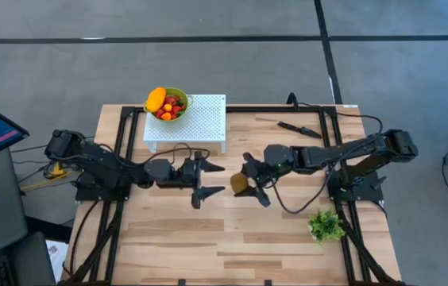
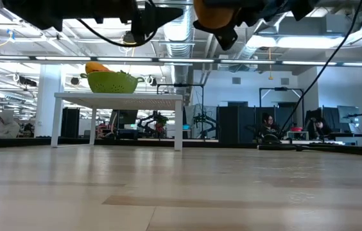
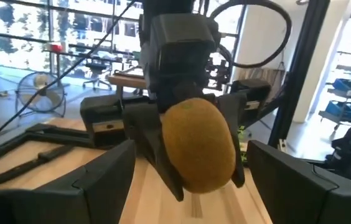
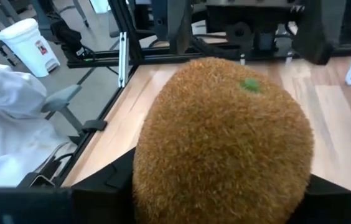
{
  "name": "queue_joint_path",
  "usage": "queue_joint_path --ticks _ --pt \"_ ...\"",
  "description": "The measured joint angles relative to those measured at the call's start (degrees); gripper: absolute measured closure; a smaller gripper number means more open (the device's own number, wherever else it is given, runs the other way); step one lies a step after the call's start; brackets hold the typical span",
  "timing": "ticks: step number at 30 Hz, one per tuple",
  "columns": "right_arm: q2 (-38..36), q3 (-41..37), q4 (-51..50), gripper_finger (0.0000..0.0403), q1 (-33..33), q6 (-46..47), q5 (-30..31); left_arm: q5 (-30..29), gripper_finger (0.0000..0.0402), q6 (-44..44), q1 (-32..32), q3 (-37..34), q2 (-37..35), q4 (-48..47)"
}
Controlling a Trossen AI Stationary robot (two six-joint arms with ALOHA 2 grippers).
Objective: Pick & Place Fruit
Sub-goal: Put the kiwi into the green strainer bowl on the shelf
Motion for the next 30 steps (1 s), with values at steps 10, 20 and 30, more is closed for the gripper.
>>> queue_joint_path --ticks 10,20,30 --pt "0.0 0.0 3.37 0.0194 -1.75 -0.46 -0.01 2.61 0.01 -0.46 1.12 4.11 4.63 0.36" --pt "-0.02 0.0 3.37 0.0206 -0.85 -2.61 -0.04 3.86 0.01 1.52 2.78 10.01 9.35 0.69" --pt "-0.02 -0.02 4.05 0.0199 -1.0 -3.45 -0.04 9.39 0.0119 -2.68 5.3 10.8 9.46 0.8"
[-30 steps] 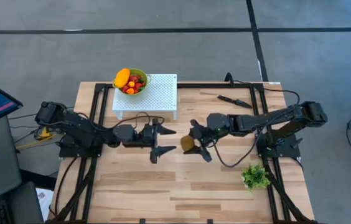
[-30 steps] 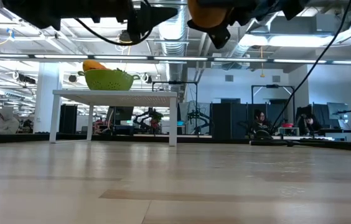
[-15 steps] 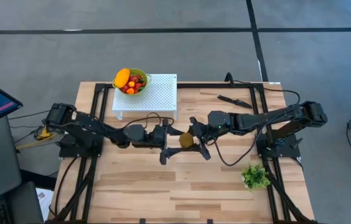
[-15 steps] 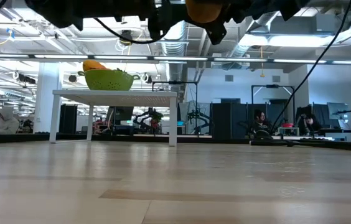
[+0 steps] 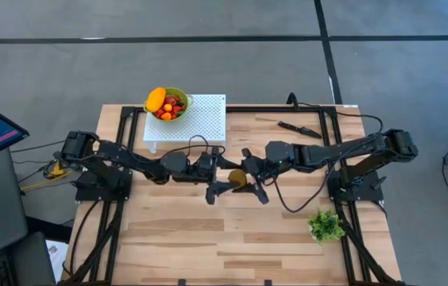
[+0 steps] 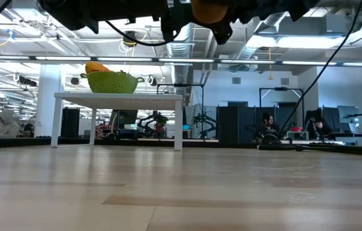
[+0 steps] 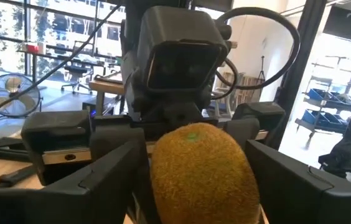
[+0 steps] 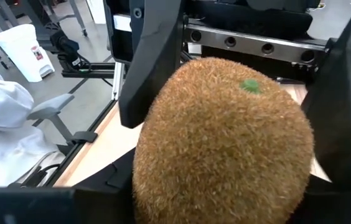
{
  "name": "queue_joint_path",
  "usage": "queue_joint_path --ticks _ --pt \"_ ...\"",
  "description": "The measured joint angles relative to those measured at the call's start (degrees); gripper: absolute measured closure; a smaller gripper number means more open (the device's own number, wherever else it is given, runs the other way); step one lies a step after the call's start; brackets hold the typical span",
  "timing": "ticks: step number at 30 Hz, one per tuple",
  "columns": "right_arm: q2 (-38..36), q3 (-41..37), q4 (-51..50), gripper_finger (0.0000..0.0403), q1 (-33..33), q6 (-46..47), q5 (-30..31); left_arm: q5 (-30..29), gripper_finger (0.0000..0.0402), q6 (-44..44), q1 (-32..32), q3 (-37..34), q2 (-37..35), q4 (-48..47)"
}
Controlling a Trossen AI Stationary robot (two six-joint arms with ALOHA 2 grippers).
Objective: Pick & Place Fruit
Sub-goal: Put the kiwi into the green strainer bowl on the shelf
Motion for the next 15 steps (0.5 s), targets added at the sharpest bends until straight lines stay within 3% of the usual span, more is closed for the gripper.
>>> queue_joint_path --ticks 10,15 --pt "0.04 -0.02 0.56 0.0188 -0.51 -0.34 0.03 0.83 0.0185 -0.09 0.0 -0.02 0.07 0.02" --pt "0.07 -0.07 1.81 0.0177 -0.64 -0.07 -0.15 1.77 0.0189 0.09 0.02 0.0 0.07 0.29"
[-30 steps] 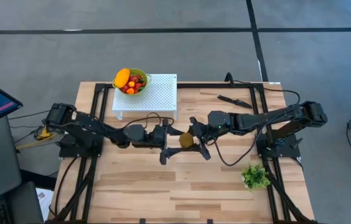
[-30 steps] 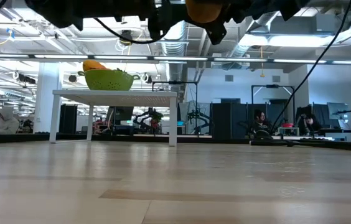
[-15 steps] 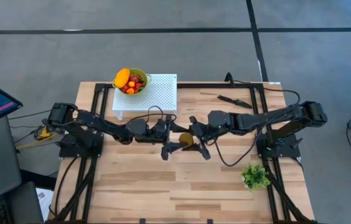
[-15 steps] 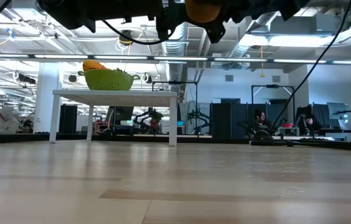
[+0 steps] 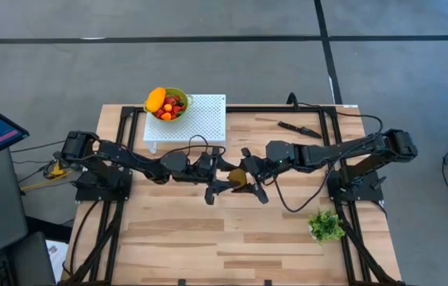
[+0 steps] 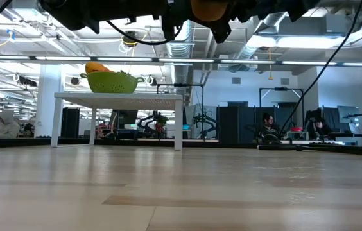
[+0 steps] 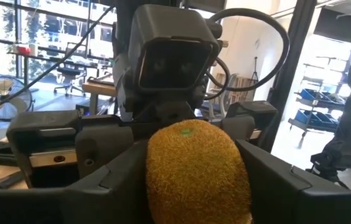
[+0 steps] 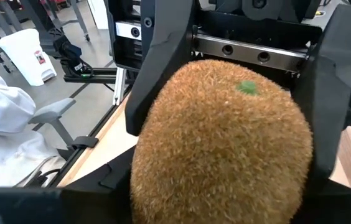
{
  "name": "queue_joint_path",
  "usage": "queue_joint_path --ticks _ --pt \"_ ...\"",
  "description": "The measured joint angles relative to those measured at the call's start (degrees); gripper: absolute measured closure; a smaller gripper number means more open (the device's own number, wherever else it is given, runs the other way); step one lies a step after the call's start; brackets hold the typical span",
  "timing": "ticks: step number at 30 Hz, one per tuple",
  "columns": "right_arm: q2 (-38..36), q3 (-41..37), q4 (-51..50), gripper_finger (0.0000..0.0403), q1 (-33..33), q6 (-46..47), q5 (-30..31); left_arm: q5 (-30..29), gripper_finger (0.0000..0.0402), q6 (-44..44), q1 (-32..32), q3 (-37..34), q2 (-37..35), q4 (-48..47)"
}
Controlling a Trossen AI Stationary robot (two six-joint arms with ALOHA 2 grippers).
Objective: Pick & Place Fruit
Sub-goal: Put the kiwi into the green strainer bowl on the shelf
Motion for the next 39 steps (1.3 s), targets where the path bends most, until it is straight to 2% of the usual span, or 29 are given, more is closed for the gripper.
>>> queue_joint_path --ticks 5,11,20,26,30,33,39 --pt "0.02 0.0 -0.5 0.0175 -0.02 1.71 -0.04 0.82 0.0184 0.02 0.05 0.0 0.0 -0.29" --pt "-0.06 0.19 -6.36 0.0171 -0.12 4.2 -0.07 1.53 0.0188 1.52 0.05 -0.09 0.16 -1.52" --pt "-0.02 2.24 -12.0 0.0126 -1.41 4.5 -0.24 1.74 0.0186 2.6 0.36 0.0 -0.21 -3.33" --pt "-0.04 6.84 -28.2 0.0111 -2.51 5.43 0.46 1.57 0.0186 5.92 2.16 -0.24 -7.22 -16.69" --pt "-0.04 7.08 -30.53 0.0111 -3.63 6.59 0.37 1.16 0.0186 6.92 4.25 -0.21 -14.85 -27.02" --pt "-0.04 7.08 -30.49 0.0111 -4.91 8.06 0.39 -2.27 0.0186 10.37 5.56 -0.22 -21.23 -33.79" --pt "0.0 7.08 -30.69 0.011 -6.71 9.31 0.36 -17.07 0.0182 17.52 9.79 -0.2 -32.66 -48.0"
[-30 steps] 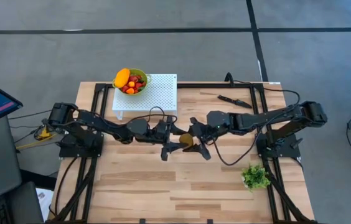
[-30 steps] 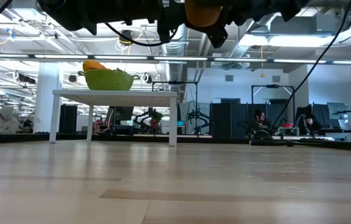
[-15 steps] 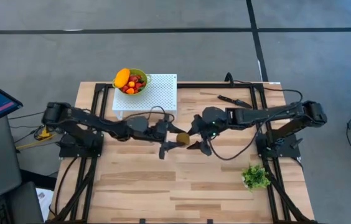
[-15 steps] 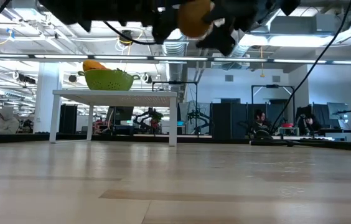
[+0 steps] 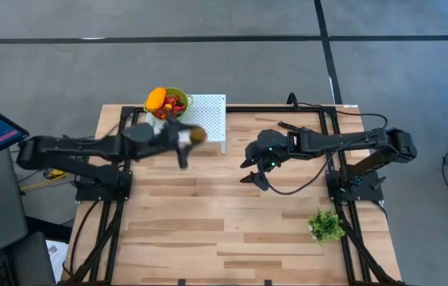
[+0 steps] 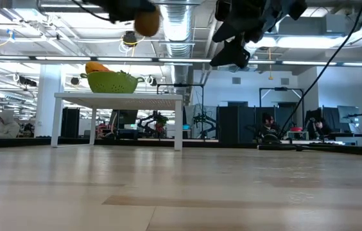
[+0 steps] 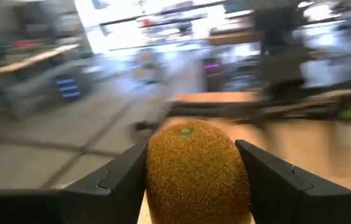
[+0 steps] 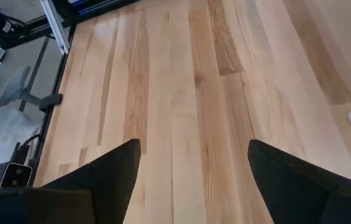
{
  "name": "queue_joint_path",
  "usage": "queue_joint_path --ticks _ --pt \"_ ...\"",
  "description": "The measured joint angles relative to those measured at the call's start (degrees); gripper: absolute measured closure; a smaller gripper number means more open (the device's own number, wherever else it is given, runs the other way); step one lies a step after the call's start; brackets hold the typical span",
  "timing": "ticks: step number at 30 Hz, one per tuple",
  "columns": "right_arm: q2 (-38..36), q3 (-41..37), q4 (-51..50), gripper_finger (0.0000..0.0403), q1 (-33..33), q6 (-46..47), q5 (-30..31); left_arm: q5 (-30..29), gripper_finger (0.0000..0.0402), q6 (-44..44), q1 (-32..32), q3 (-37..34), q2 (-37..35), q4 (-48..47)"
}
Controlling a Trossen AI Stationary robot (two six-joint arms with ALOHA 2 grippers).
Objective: Pick & Place Fruit
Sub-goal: Put the kiwi into the green strainer bowl on the shelf
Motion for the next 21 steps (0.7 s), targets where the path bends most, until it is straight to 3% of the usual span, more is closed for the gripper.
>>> queue_joint_path --ticks 4,7,17,21 --pt "0.0 0.0 0.6 0.011 -0.27 0.95 -0.08 -9.14 0.0182 2.13 5.29 0.0 -4.56 -3.94" --pt "0.02 0.0 0.73 0.011 -0.25 0.95 -0.08 -12.34 0.0182 2.24 10.06 -0.08 -5.74 -4.2" --pt "0.04 0.0 0.68 0.011 -0.27 0.67 -0.15 -12.65 0.0182 2.26 26.84 -2.34 -0.71 -1.85" --pt "0.04 0.0 0.72 0.011 -0.28 -0.19 -0.15 -8.01 0.0183 1.96 30.03 -2.32 1.71 1.67"
